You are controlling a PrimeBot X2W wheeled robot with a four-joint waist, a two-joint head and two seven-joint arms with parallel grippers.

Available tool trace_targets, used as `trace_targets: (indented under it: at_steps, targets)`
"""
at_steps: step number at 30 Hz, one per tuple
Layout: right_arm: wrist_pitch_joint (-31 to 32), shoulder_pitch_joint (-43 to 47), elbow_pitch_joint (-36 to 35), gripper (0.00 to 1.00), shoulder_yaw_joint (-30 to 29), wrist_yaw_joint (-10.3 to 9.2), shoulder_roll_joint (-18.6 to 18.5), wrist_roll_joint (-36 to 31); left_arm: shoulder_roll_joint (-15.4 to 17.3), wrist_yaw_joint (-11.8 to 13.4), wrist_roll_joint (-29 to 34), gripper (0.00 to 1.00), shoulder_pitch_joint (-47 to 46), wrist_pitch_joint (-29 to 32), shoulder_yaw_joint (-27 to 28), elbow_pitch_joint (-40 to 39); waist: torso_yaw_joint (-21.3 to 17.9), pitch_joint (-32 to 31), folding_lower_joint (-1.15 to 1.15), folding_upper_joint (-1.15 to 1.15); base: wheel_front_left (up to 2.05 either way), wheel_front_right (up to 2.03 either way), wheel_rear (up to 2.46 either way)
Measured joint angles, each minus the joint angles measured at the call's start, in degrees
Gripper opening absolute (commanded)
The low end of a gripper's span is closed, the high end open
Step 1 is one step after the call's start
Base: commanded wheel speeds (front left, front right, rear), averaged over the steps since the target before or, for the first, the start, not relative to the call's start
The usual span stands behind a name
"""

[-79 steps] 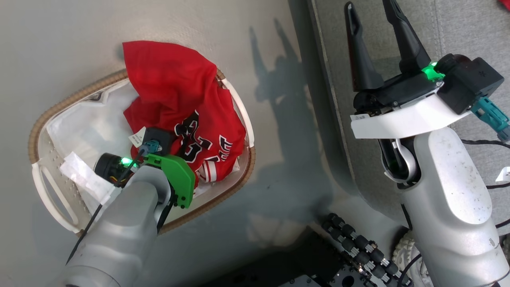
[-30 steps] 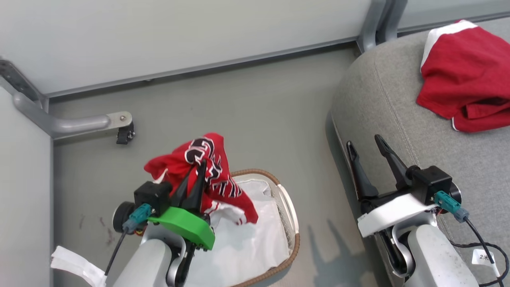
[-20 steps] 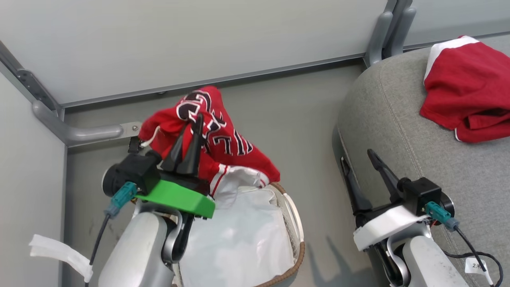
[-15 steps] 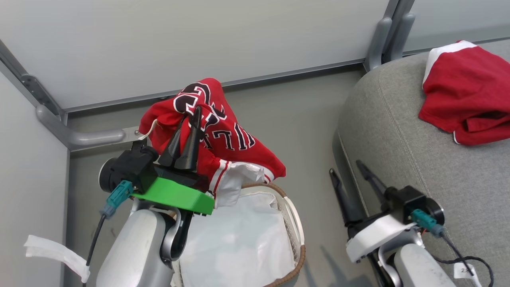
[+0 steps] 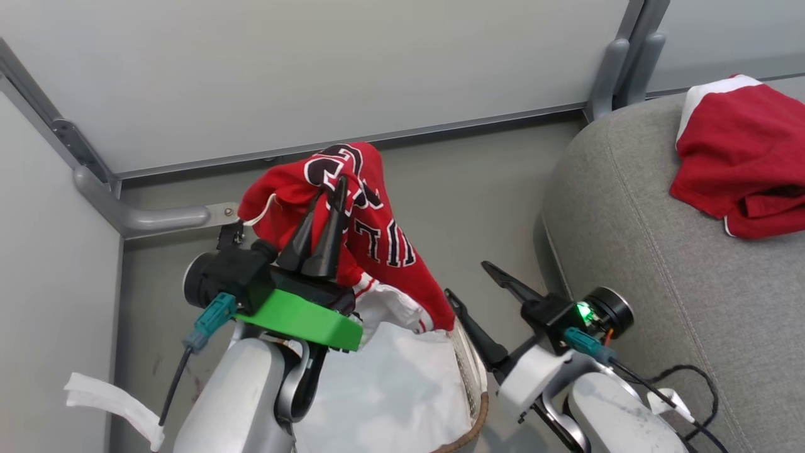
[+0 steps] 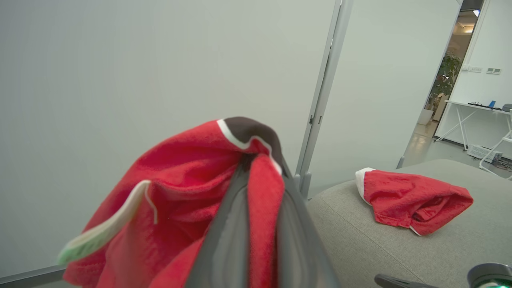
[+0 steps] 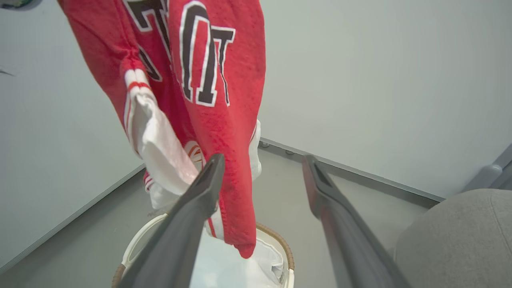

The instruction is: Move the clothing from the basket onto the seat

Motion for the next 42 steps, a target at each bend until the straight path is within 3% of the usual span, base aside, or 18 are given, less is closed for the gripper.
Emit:
trace_targets:
  at_steps: [7,13,14,15,22,30,31,32,42]
  targets:
    - [0.0,-5.1,5.2,1.00,5.4,0.00,0.5,0.5,-0.6,0.0,-0.5,0.00,0.0,0.0,-2.5,0.1,1.7,-0.7,0.00,0.00,0.00,0.00,0.00]
    - [0.0,-9.3,9.3,0.99,6.7,0.00,1.8,-0.3,-0.8,0.0,-1.0,0.00,-0.3,0.0,-4.7,-0.2,3.1,-0.4,0.00,0.00,0.00,0.00,0.00]
    - [0.0,-9.8,10.3,0.64,7.2,0.00,2.0,-0.1,-0.9,0.0,-1.2,0.00,-0.3,0.0,-5.2,-0.3,3.4,-0.3,0.00,0.00,0.00,0.00,0.00]
    - [0.0,-10.2,11.0,0.02,7.5,0.00,2.2,0.2,-0.9,0.0,-1.4,0.00,-0.3,0.0,-5.5,-0.3,3.6,-0.3,0.00,0.00,0.00,0.00,0.00]
    - [0.0,-11.4,13.0,0.00,9.1,0.00,2.4,5.4,-1.0,0.0,-2.3,0.00,-0.8,0.0,-7.3,-0.5,5.3,-0.4,0.00,0.00,0.00,0.00,0.00]
    - [0.0,-11.1,11.1,0.00,8.1,0.00,2.4,6.8,-1.1,0.0,-2.5,0.00,-0.4,0.0,-5.4,-1.1,4.9,-0.3,0.00,0.00,0.00,0.00,0.00]
    - [0.0,-10.8,10.7,0.00,7.7,0.00,2.4,6.6,-1.0,0.0,-2.4,0.33,-0.3,0.0,-4.6,-1.7,4.6,-0.2,0.00,0.00,0.00,0.00,0.00]
    - [0.0,-10.5,10.2,0.00,7.1,0.00,2.4,6.5,-1.0,0.0,-2.4,1.00,-0.2,0.0,-4.3,-2.0,4.3,-0.2,0.00,0.00,0.00,0.00,0.00]
    - [0.0,-4.7,2.3,0.00,0.9,0.00,2.4,6.3,-0.9,0.0,1.7,1.00,2.0,0.0,-0.2,-1.2,-2.1,0.6,0.00,0.00,0.00,0.00,0.00]
